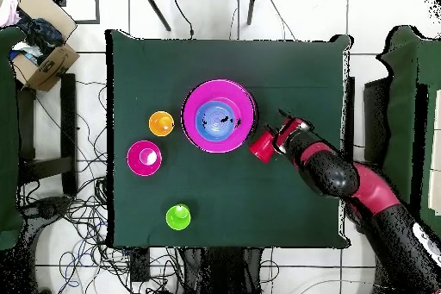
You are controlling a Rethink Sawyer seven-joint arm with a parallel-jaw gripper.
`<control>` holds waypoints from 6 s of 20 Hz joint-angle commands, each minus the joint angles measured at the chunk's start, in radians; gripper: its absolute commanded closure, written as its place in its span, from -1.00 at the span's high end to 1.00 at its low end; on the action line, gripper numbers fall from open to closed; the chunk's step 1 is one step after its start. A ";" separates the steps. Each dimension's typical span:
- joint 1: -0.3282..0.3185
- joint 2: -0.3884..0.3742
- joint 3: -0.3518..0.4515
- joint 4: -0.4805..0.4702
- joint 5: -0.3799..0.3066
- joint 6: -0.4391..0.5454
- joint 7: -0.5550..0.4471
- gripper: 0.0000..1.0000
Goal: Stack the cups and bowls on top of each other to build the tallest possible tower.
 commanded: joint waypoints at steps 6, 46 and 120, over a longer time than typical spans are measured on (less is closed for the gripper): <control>0.162 -0.213 -0.346 0.134 0.033 -0.005 0.403 1.00; 0.321 -0.356 -0.656 0.232 -0.210 -0.463 0.439 1.00; 0.634 0.131 -0.924 -0.043 -0.053 -1.322 0.603 1.00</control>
